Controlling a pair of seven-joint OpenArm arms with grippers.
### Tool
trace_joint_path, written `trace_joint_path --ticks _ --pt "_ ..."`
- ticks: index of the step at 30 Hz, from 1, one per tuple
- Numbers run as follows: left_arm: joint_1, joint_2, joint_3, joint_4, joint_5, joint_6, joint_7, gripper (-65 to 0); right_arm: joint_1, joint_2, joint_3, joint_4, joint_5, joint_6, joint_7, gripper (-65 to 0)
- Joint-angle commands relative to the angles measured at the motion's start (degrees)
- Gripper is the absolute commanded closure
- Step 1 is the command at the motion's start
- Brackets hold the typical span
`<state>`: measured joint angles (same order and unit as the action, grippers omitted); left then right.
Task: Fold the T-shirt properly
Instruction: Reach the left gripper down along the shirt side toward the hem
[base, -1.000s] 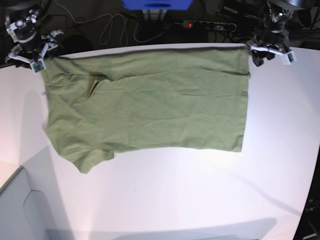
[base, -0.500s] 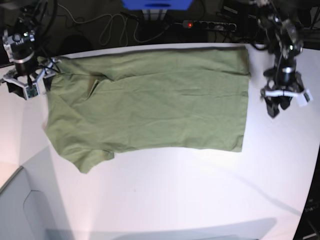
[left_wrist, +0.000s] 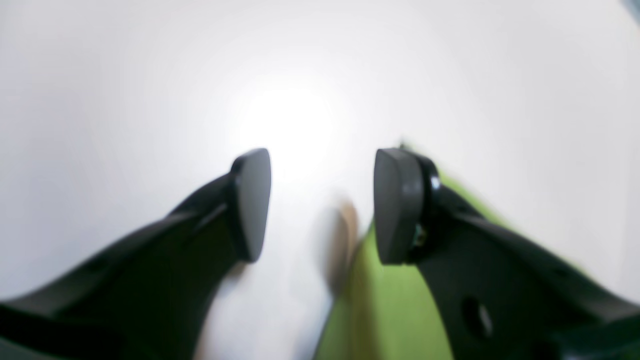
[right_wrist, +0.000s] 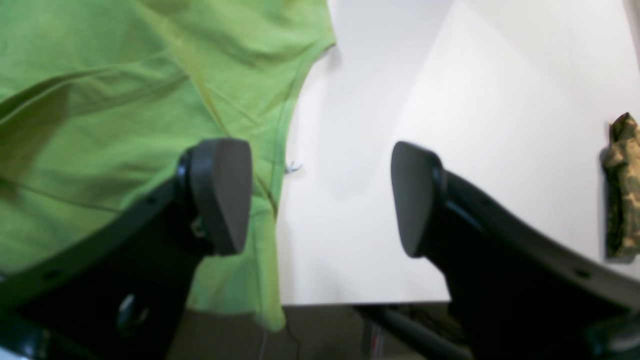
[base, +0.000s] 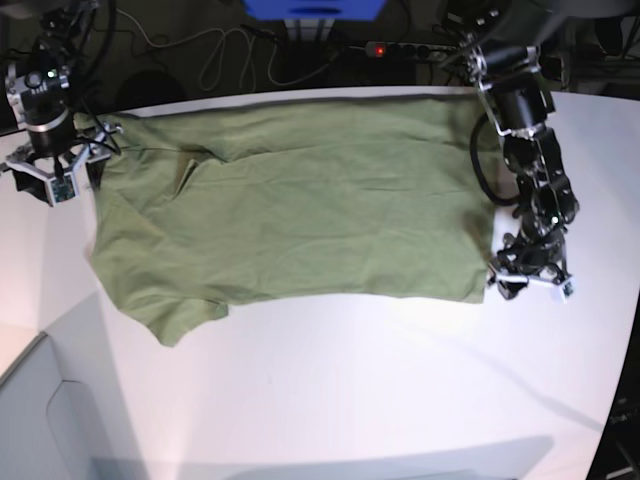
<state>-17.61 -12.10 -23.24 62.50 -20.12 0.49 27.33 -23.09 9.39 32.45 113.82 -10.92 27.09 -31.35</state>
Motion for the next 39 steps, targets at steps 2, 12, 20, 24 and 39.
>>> trace_joint_path --ticks 2,12,20,24,39 --pt "-3.36 -0.61 2.19 -0.57 -0.50 -0.54 -2.76 -31.7 0.10 0.77 0.39 0.95 0.24 0.64 1.24 -42.2" --pt "-5.03 -1.13 12.12 -6.10 -0.50 -0.18 -9.00 -31.7 -0.16 0.77 0.48 0.95 0.24 0.64 1.24 -42.2" --pt "-5.03 -1.22 12.65 -9.97 -0.41 -0.10 -12.61 -31.7 0.10 0.85 0.48 0.95 0.24 0.64 1.24 -42.2" --pt "-5.03 -1.31 12.74 -12.35 -0.41 -0.27 -12.87 -31.4 0.63 0.85 0.39 0.95 0.24 0.64 1.24 -42.2" --pt "-4.77 -1.22 12.83 -13.84 -0.41 -0.45 -12.61 -5.8 12.59 1.12 0.39 -3.18 0.24 0.56 -0.69 -42.2"
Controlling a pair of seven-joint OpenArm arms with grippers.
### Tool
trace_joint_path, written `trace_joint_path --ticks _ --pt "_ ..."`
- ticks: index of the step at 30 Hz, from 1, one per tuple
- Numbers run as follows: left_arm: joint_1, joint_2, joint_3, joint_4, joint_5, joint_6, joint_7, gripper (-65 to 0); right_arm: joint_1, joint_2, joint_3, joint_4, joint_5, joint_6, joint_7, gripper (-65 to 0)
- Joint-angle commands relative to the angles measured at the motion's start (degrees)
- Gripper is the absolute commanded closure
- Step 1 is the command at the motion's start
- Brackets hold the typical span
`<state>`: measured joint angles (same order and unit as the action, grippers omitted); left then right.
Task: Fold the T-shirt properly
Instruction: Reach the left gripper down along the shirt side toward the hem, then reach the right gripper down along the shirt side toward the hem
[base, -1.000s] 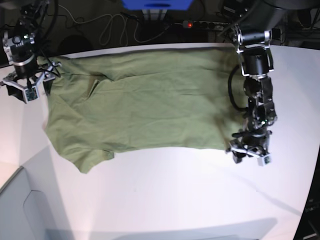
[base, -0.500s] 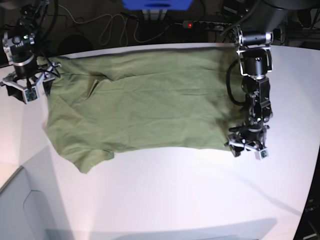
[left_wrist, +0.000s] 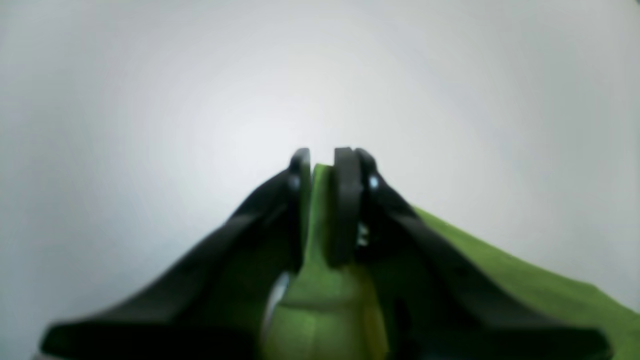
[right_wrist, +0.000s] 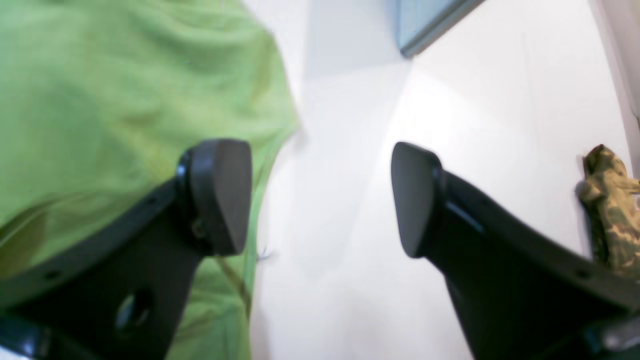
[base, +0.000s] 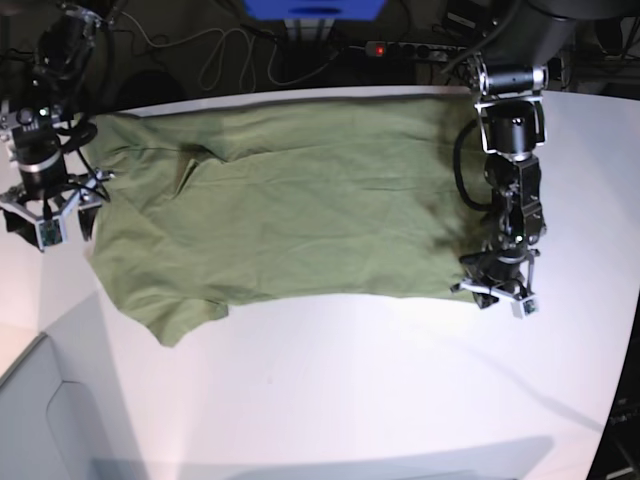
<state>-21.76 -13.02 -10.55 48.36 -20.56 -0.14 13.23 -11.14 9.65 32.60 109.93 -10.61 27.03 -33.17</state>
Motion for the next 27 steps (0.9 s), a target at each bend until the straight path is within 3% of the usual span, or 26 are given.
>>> trace_joint_path --ticks 1,5,14,20,23,27 --pt "-0.62 -0.30 0.13 0.30 0.03 0.19 1.58 -3.9 2.30 0.86 0.24 -0.17 -0.07 0.62 -0.63 -42.3" --pt "-0.62 -0.30 0.13 0.30 0.03 0.19 1.75 0.0 7.66 1.65 0.24 -5.18 -0.07 0.71 -4.94 -42.5" --pt "0.09 -0.30 0.13 3.20 0.03 0.19 1.75 0.0 21.47 6.66 -3.72 -21.18 -0.07 0.71 -4.94 -42.1" --pt "2.29 -0.30 0.13 9.09 0.03 0.19 2.90 0.0 34.39 7.89 -10.05 -36.57 0.02 0.71 -4.77 -42.7" --pt "2.29 -0.30 0.13 9.53 0.03 0.19 4.30 0.0 41.69 7.71 -13.30 -47.20 0.02 0.71 -2.22 -42.7" --pt "2.46 -0.30 0.13 9.53 0.03 0.27 4.48 0.0 48.10 7.27 -15.41 -61.45 0.19 0.71 6.66 -42.7"
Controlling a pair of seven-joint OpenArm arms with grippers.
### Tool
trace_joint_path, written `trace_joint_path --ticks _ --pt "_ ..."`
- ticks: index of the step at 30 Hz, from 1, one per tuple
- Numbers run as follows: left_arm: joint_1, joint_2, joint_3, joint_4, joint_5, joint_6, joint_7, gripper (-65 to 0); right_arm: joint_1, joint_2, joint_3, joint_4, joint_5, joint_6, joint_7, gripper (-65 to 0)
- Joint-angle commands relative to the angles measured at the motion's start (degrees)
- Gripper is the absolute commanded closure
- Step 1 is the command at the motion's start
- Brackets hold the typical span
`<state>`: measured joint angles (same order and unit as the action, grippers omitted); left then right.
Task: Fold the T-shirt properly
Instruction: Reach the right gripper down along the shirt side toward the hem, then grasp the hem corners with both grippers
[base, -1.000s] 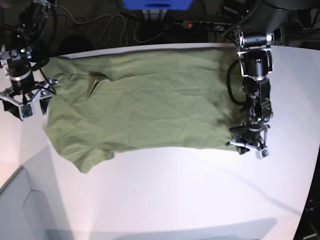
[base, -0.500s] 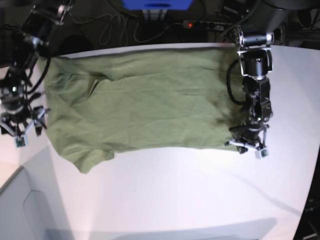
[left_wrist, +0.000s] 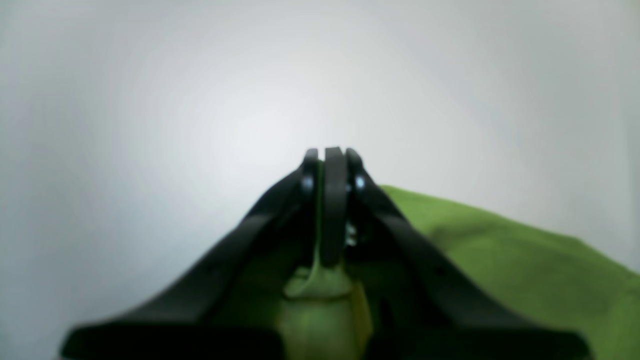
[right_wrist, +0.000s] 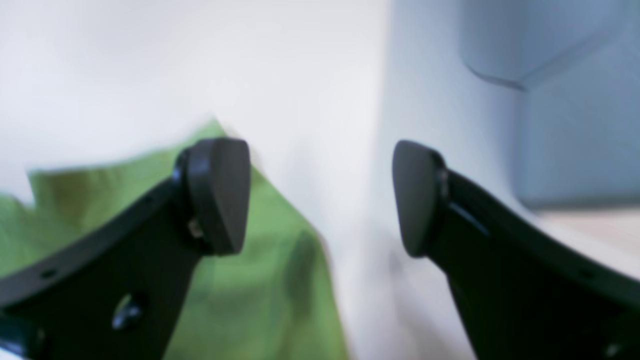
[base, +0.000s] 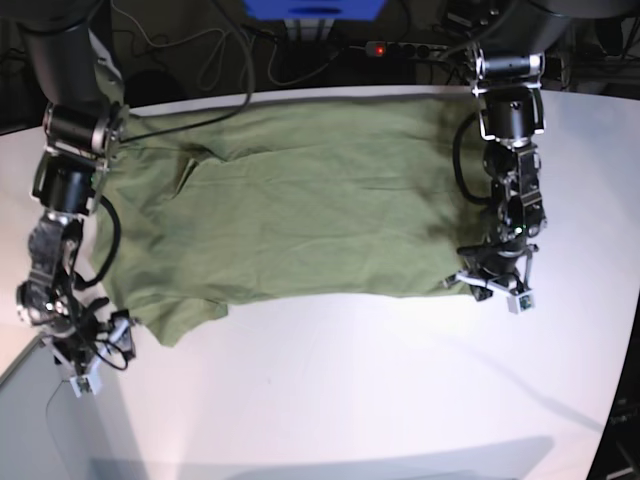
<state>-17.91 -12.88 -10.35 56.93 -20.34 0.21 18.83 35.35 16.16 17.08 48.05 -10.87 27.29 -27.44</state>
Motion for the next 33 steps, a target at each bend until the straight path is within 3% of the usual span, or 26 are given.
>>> trace_joint_path --ticks 1,5,9,20,24,31,33 --pt "-1.38 -0.43 -0.07 0.96 -0.19 -0.08 -1.12 0.0 2.76 0.32 -0.25 -2.38 0.28 0.45 3.22 -42.7" --pt "-1.38 -0.43 -0.07 0.96 -0.19 -0.08 -1.12 0.0 5.92 0.14 -0.77 -12.32 0.19 0.45 10.61 -42.7" --pt "-1.38 -0.52 -0.07 0.88 -0.19 -0.08 -1.12 0.0 6.10 -0.03 -0.95 -15.48 0.19 0.45 14.03 -42.8" --pt "-1.30 -0.43 -0.07 0.44 -0.10 -0.08 -1.12 0.0 3.11 -3.28 -0.95 -15.66 0.28 0.45 17.11 -42.8" --pt "-1.30 -0.43 -0.07 0.35 -0.10 -0.08 -1.12 0.0 1.70 -3.55 -0.95 -15.74 0.19 0.18 20.19 -42.7" --pt "-1.21 -0.43 -0.07 0.35 -0.10 -0.08 -1.12 0.0 1.61 -3.37 -0.95 -15.83 0.19 0.18 20.19 -41.7" --pt "-0.59 -0.43 -0.07 0.35 -0.10 -0.08 -1.12 0.0 1.26 -3.28 -0.95 -15.83 0.19 0.18 20.10 -38.4"
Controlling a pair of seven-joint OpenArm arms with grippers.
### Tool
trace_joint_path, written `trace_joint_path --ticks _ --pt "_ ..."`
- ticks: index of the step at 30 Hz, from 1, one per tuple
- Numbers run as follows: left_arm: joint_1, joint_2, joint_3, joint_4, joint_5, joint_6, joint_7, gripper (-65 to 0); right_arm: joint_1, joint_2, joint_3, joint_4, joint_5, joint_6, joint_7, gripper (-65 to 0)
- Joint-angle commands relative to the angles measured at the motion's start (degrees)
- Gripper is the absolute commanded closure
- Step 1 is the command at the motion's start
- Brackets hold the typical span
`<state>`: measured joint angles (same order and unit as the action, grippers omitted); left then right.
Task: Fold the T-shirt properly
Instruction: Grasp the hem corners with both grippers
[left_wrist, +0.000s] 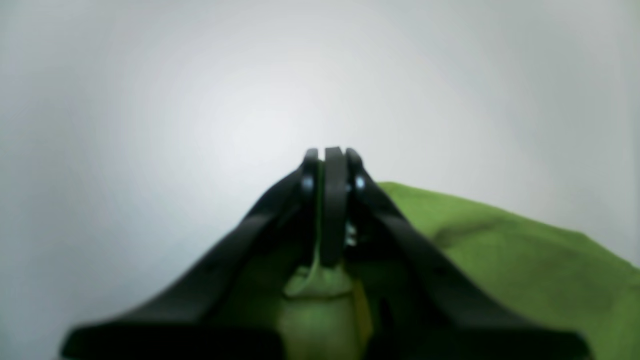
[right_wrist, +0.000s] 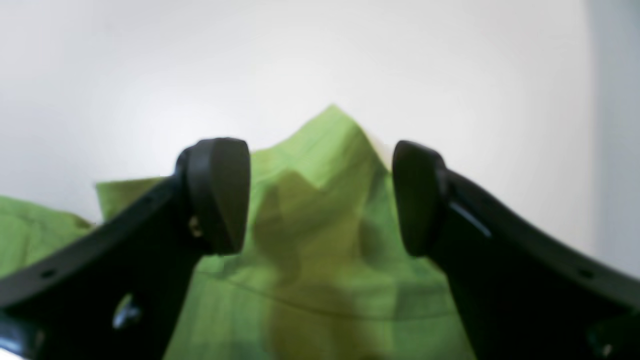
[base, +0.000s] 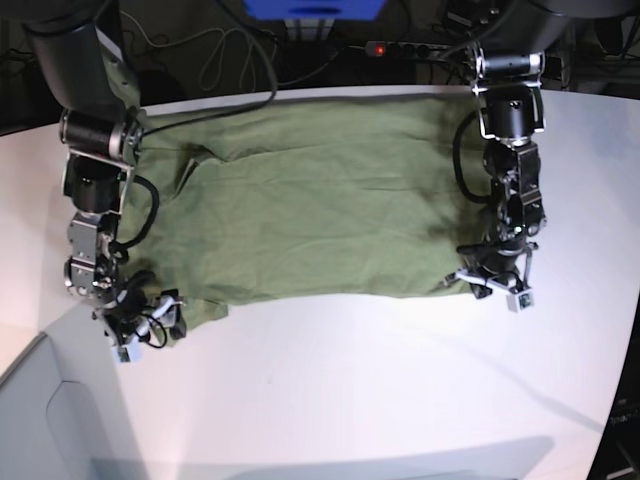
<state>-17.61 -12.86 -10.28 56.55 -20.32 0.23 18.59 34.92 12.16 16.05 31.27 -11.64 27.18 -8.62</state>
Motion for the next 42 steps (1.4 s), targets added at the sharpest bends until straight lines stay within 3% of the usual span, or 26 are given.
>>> trace_joint_path --ticks 1,9,22,42 --pt "-0.81 -0.46 -0.13 0.81 -0.12 -0.10 -0.88 0.0 1.35 0.72 0.08 0.95 0.96 0.29 1.37 -35.2" --pt "-0.46 -0.46 -0.13 0.72 -0.12 -0.10 -0.88 0.0 0.91 0.63 0.08 0.95 0.96 0.21 1.19 -0.3" --pt "0.77 -0.46 -0.31 3.80 -0.21 0.17 -0.88 0.0 0.03 0.80 0.43 1.92 1.22 0.21 1.28 -0.2" --pt "11.41 -0.46 -0.75 22.79 -0.21 0.25 -0.79 0.0 -18.96 -0.43 0.52 34.01 1.22 0.12 1.11 -0.2"
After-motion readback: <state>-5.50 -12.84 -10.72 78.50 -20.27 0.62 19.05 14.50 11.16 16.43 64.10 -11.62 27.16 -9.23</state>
